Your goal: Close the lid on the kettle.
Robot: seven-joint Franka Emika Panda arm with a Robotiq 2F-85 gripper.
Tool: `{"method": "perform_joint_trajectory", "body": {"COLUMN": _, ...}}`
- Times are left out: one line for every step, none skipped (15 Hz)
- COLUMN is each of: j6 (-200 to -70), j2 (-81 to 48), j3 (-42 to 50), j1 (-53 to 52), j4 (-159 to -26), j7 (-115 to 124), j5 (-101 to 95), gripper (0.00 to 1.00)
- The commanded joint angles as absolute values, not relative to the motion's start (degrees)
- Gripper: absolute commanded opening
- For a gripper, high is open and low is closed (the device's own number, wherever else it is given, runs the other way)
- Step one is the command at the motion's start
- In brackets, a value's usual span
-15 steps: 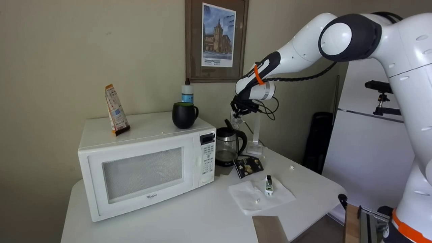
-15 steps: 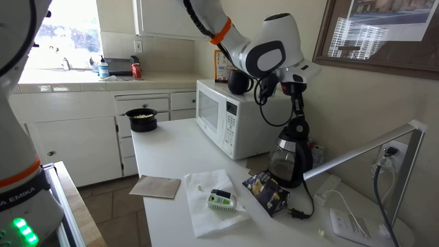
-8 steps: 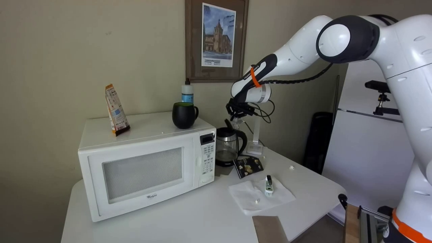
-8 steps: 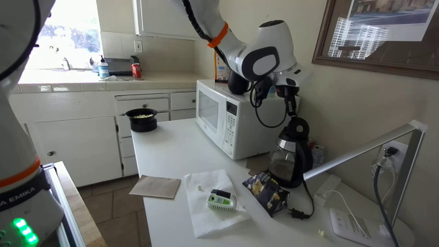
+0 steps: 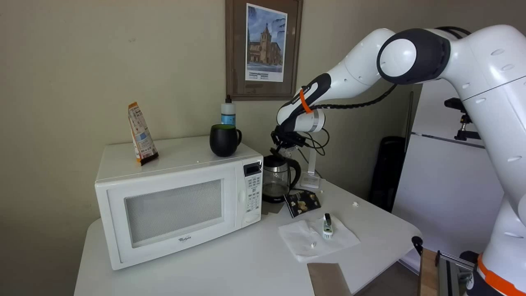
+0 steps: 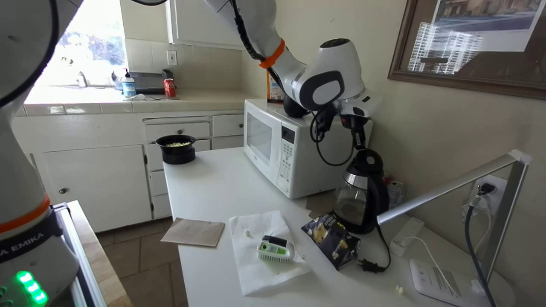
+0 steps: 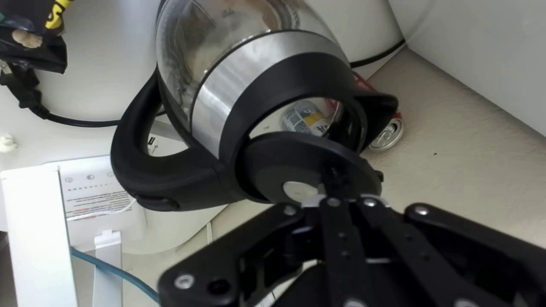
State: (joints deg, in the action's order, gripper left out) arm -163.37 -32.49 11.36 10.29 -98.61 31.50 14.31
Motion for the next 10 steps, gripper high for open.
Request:
{"method": "perform_joint_trajectory", "body": {"j6": -163.25, "j2": -35.24, "j3": 9.24, "j1": 11.54, "j4": -96.13, "j7": 28.03, "j5": 16.94, "gripper": 0.00}}
{"method": "perform_joint_trajectory", "body": {"j6": -162.99, "j2": -35.94, "j3": 9.31, "j1": 11.45, "j4": -95.64, "j7": 27.65, "j5": 16.87, "gripper": 0.00}}
{"method": "perform_joint_trajectory", "body": {"j6": -162.41, "j2": -36.58, "j3": 9.55, "j1": 11.30, "j4": -95.14, "j7": 27.52, "j5": 16.58, "gripper": 0.00}}
{"method": "perform_joint_trajectory", "body": {"j6": -162.52, "j2": -37.51, "j3": 10.01, "j1": 11.01, "j4": -94.64, "j7": 27.60, "j5": 16.18, "gripper": 0.00}}
{"method": "perform_joint_trajectory", "body": {"j6": -162.55, "j2": -38.31, "j3": 10.24, "j1": 10.87, "j4": -94.22, "j7": 27.60, "j5": 16.03, "gripper": 0.00}}
{"method": "perform_joint_trajectory", "body": {"j6": -162.31, "j2": -38.94, "j3": 10.50, "j1": 10.78, "j4": -93.81, "j7": 27.64, "j5": 15.88, "gripper": 0.00}}
{"method": "perform_joint_trajectory", "body": {"j6": -161.57, "j2": -39.71, "j3": 10.65, "j1": 10.75, "j4": -93.27, "j7": 27.67, "j5": 15.74, "gripper": 0.00}}
{"method": "perform_joint_trajectory", "body": {"j6": -160.56, "j2": -40.07, "j3": 10.90, "j1": 10.65, "j4": -92.71, "j7": 27.78, "j5": 15.52, "gripper": 0.00}}
{"method": "perform_joint_trajectory", "body": {"j6": -159.12, "j2": -40.10, "j3": 11.19, "j1": 10.62, "j4": -92.43, "j7": 27.71, "j5": 15.19, "gripper": 0.00}}
{"method": "perform_joint_trajectory", "body": {"j6": -158.59, "j2": -40.16, "j3": 11.24, "j1": 10.65, "j4": -92.16, "j7": 27.70, "j5": 15.19, "gripper": 0.00}}
